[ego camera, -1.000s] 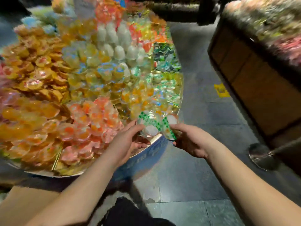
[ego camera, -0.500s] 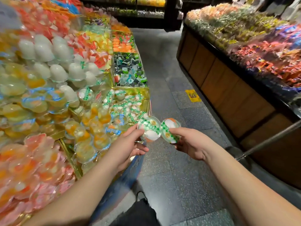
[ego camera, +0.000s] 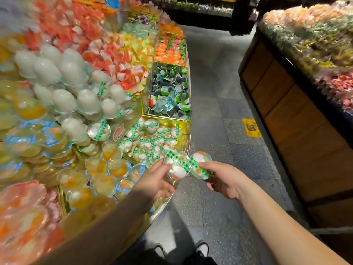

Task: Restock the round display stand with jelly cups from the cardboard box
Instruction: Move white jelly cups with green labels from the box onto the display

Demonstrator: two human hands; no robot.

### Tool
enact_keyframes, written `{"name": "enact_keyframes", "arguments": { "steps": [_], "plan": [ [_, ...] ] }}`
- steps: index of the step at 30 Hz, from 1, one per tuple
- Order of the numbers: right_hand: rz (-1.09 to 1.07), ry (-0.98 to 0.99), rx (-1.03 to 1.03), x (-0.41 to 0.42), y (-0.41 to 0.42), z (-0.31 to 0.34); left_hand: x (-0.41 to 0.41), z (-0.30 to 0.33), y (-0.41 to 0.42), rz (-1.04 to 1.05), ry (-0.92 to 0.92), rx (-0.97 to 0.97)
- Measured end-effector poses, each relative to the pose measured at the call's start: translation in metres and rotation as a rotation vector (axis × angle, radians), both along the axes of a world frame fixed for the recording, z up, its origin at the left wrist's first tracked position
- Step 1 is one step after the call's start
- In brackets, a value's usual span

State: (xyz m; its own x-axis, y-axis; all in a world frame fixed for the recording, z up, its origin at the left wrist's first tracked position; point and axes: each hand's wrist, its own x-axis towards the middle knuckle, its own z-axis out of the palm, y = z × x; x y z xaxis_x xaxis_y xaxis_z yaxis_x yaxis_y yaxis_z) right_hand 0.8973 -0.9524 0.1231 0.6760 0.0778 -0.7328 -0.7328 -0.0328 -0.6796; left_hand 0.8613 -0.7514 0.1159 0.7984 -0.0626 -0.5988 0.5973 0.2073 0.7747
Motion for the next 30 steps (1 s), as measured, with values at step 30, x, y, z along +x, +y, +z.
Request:
{"name": "enact_keyframes", "arguments": {
  "steps": [30],
  "plan": [
    [0.613,0.274,-0.033,0.289,0.131,-0.151,0.19,-0.159,-0.025,1.282,0.264,-0.064]
  ]
}}
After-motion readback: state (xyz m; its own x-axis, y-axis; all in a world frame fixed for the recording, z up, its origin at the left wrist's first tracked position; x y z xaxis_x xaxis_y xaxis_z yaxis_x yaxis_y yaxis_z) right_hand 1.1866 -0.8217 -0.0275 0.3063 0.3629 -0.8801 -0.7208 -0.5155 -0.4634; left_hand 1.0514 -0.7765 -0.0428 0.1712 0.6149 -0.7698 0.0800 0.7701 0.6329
